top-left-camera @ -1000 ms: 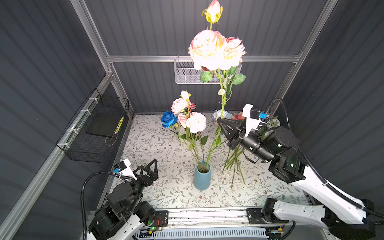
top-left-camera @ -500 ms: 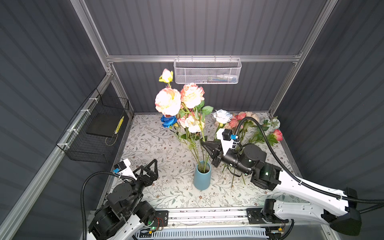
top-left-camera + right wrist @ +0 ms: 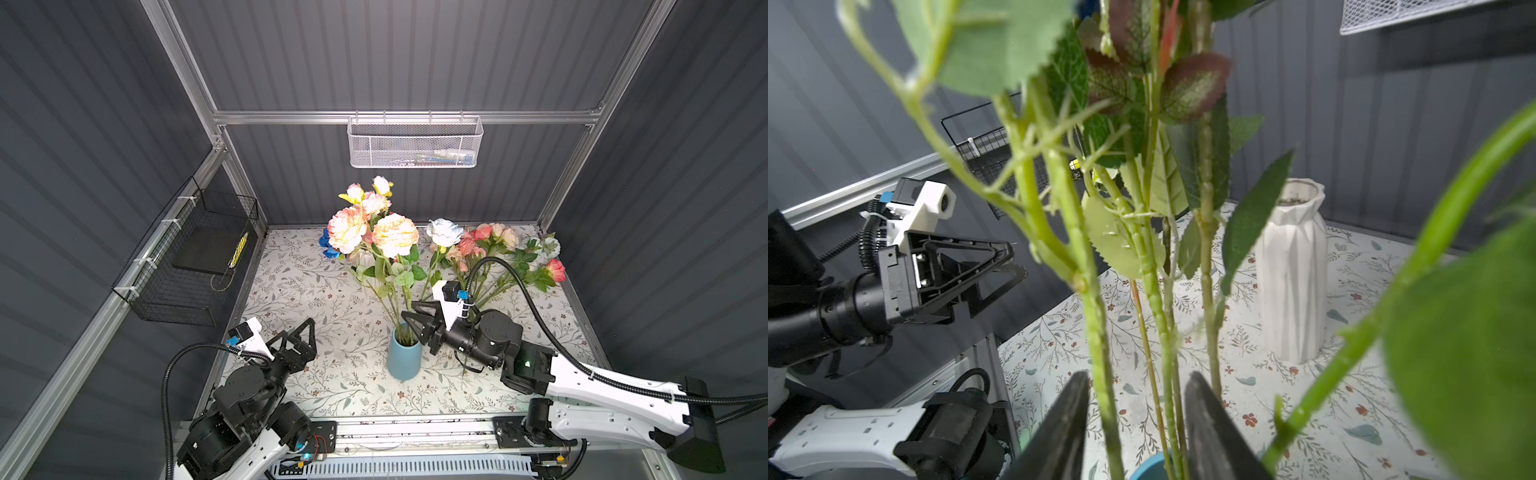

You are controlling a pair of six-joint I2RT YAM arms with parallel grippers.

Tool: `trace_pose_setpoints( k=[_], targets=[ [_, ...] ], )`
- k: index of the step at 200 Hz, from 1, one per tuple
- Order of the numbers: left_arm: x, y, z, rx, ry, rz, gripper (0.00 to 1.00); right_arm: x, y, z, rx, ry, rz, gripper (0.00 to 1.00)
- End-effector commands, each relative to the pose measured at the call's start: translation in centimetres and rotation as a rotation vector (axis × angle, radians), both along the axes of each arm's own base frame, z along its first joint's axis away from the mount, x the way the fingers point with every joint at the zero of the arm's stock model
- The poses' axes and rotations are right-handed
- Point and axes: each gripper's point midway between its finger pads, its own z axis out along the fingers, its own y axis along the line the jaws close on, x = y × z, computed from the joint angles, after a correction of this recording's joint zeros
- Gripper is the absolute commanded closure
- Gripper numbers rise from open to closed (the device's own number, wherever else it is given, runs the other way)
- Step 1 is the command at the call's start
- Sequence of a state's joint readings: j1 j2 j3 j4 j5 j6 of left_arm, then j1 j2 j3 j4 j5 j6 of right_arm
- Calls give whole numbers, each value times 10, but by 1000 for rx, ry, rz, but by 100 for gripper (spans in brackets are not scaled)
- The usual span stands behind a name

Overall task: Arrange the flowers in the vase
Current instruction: 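Open the right gripper and draw it back from the vase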

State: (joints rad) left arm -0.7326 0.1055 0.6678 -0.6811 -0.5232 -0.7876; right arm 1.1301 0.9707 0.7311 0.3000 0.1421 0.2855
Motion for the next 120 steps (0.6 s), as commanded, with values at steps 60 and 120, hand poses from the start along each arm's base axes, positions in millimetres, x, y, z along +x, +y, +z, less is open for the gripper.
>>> trace_pose_setpoints(
  k=[60, 120],
  targets=[
    [8, -18, -14, 22, 33, -53, 0, -14, -36, -14, 53, 124, -30, 36],
    [10, -23, -17, 39, 33, -71, 0, 1, -96, -54, -27, 240, -279, 31]
  ],
)
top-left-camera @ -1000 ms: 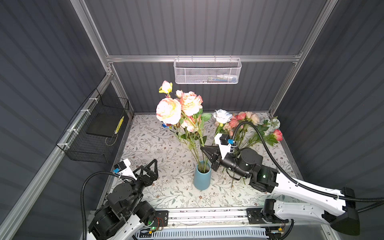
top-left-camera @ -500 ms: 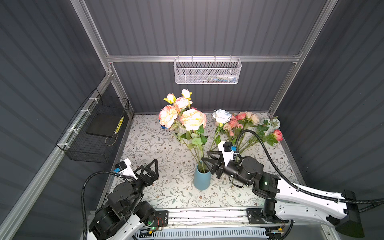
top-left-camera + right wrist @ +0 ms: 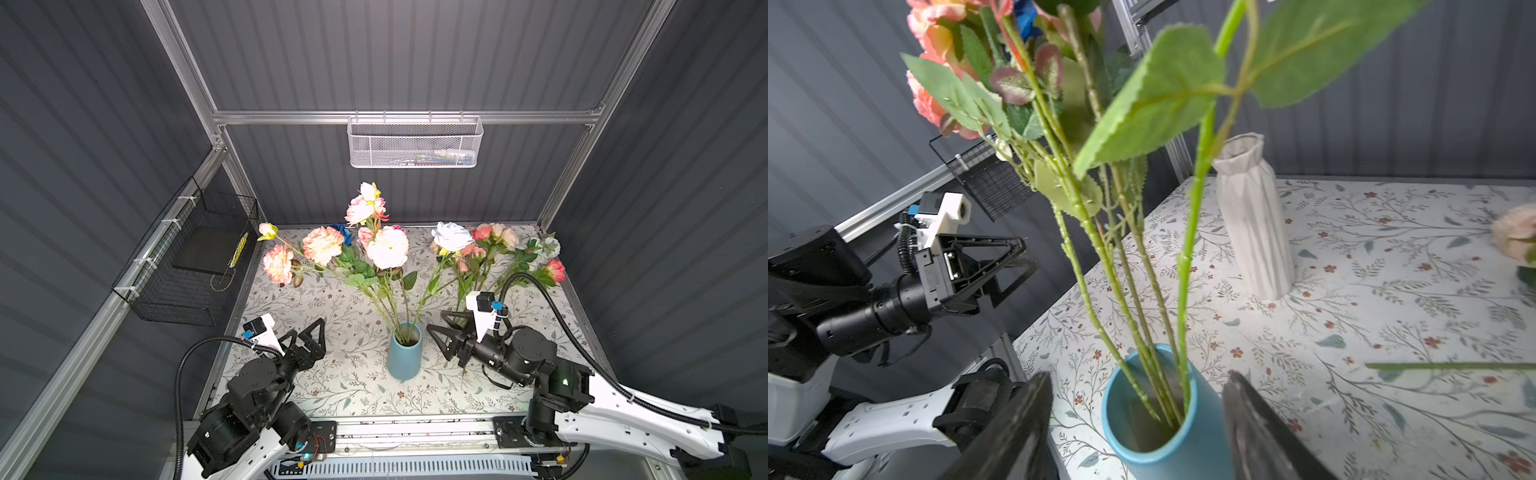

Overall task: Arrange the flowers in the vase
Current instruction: 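Open the right gripper and draw it back from the vase, then move the right gripper to the loose bunch and grasp a pink rose stem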

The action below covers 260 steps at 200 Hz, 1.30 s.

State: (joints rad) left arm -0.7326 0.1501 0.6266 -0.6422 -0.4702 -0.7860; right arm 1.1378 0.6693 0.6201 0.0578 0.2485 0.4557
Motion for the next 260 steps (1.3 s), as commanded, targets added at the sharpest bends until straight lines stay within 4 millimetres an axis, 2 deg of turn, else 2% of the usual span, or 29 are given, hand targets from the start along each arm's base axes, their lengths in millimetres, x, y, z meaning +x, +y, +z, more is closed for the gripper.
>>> trace_pose_setpoints(
  k=[1, 36, 57, 86, 117, 156, 209, 260],
  targets=[
    [2, -5, -2, 15, -10, -19, 0, 16, -31, -36, -87, 99, -170, 31],
    [4, -9, -5, 17, -3, -30, 0, 52, -68, -84, -163, 302, -340, 38],
    [4, -12, -6, 21, 5, -40, 0, 84, -96, -114, -159, 458, -441, 43],
    [4, -14, -10, 24, 20, -49, 0, 124, -128, -147, -187, 586, -563, 44],
    [4, -15, -12, 16, 25, -53, 0, 168, -149, -186, -204, 730, -612, 48],
    [4, -16, -11, 8, 23, -58, 0, 214, -166, -217, -233, 813, -655, 55],
    [2, -14, -13, 11, 26, -54, 0, 246, -172, -239, -243, 864, -688, 58],
    [3, -13, -15, 15, 29, -50, 0, 255, -177, -259, -301, 914, -713, 72]
  ],
)
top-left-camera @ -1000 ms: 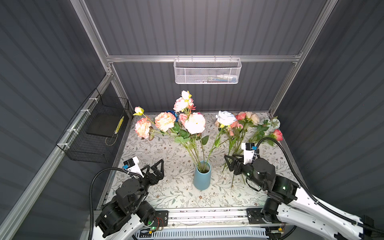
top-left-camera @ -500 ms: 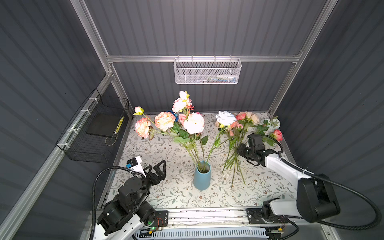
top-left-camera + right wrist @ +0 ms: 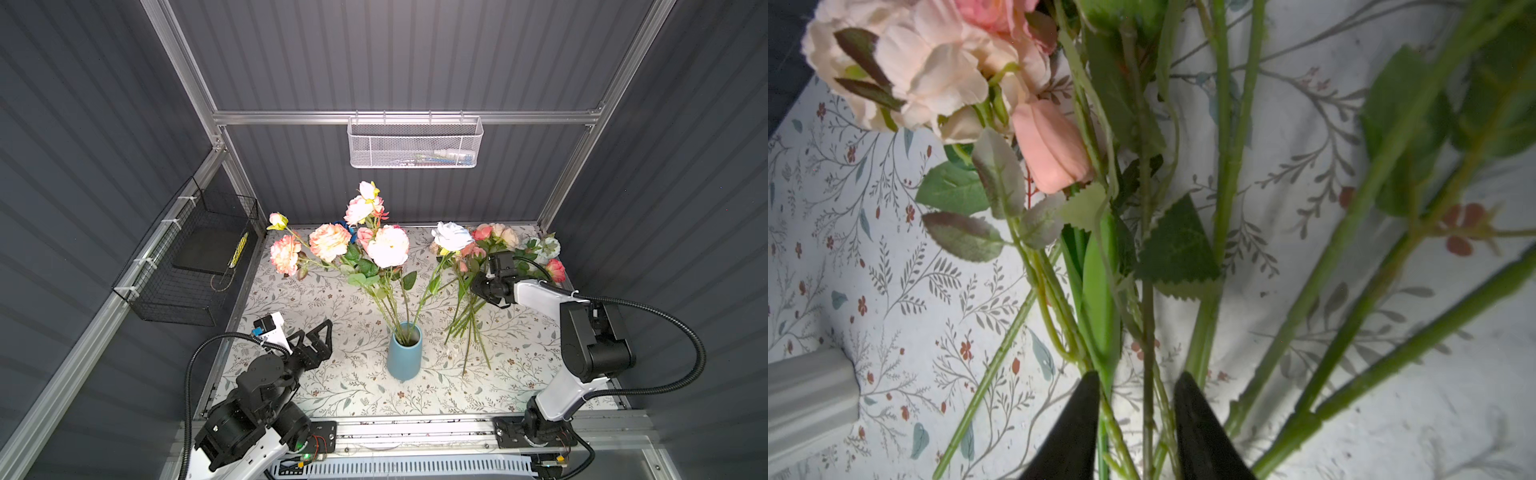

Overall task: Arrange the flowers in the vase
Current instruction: 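Move the right gripper to the loose bunch and grasp a pink rose stem, then lift the pink rose stem upward out of the bunch with the right gripper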

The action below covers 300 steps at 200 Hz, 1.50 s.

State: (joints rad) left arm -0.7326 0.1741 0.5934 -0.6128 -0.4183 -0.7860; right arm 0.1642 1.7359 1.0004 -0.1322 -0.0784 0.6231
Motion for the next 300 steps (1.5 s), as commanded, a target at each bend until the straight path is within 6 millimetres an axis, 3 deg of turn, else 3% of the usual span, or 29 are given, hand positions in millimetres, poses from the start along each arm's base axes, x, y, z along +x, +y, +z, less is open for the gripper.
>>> trace_pose_setpoints(
  k=[1, 68, 108, 148, 193, 208, 267, 300],
  targets=[
    [-1, 1, -3, 6, -1, 0, 0, 0, -5, -7, -23, 35, -7, 72],
    [0, 2, -3, 11, 1, 7, 0, -1, -4, 3, -37, -4, 28, 97],
    [0, 2, -1, 6, -5, 8, 0, -11, -6, 34, -50, -89, 44, 100],
    [0, 2, 3, -3, -11, 10, 0, -31, -8, 78, -52, -203, 61, 100],
    [0, 4, 5, -9, -14, 17, 0, -63, -10, 151, -29, -390, 78, 100],
    [0, 4, 7, -10, -17, 19, 0, -79, -5, 192, 3, -505, 104, 100],
    [1, 3, 10, -10, -19, 21, 0, -151, 36, 333, 51, -876, 295, 100],
    [1, 4, 10, -12, -19, 23, 0, -195, 61, 402, 131, -1050, 414, 100]
  ],
)
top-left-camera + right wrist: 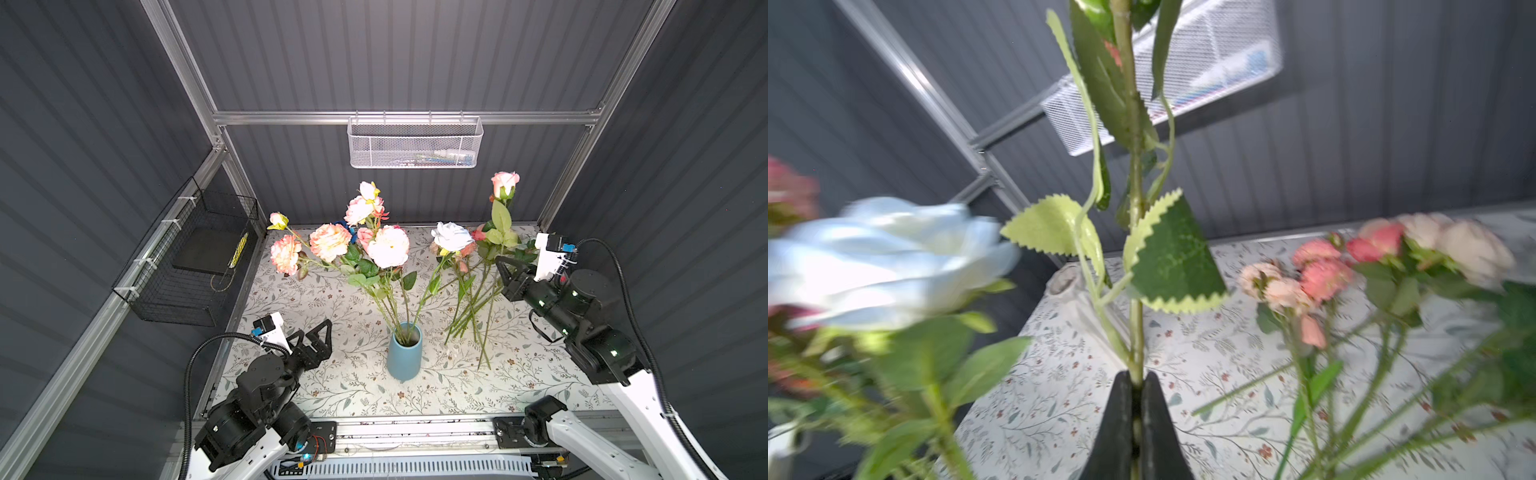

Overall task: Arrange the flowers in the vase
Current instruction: 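Lift the pink rose stem upward out of the bunch with the right gripper, then carry the pink rose over the blue vase and lower its stem in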

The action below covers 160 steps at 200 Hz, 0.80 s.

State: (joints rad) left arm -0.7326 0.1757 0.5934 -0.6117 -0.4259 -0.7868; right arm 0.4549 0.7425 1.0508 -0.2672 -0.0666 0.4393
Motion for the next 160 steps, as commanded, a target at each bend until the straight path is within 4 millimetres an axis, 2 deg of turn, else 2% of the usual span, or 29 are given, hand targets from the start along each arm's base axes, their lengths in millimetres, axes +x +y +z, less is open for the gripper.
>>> trace_pose_setpoints(
  k=[1, 33, 54, 79, 125, 143, 160],
  targets=[
    [1, 3, 10, -12, -18, 15, 0, -29, 8, 46, 8, -123, 64, 100],
    [0, 3, 9, -15, -15, 18, 0, -60, 29, 97, 95, -239, 208, 100],
    [0, 4, 9, -14, -15, 21, 0, -69, 48, 121, 155, -286, 298, 100],
    [0, 6, 11, -14, -20, 28, 0, -69, 76, 141, 205, -356, 363, 100],
    [-1, 6, 14, -12, -19, 25, 0, -64, 131, 164, 207, -471, 415, 100],
    [-2, 7, 14, -10, -17, 25, 0, -61, 145, 159, 186, -477, 419, 100],
    [-3, 9, 14, -14, -22, 28, 0, -56, 155, 143, 150, -468, 410, 100]
  ],
)
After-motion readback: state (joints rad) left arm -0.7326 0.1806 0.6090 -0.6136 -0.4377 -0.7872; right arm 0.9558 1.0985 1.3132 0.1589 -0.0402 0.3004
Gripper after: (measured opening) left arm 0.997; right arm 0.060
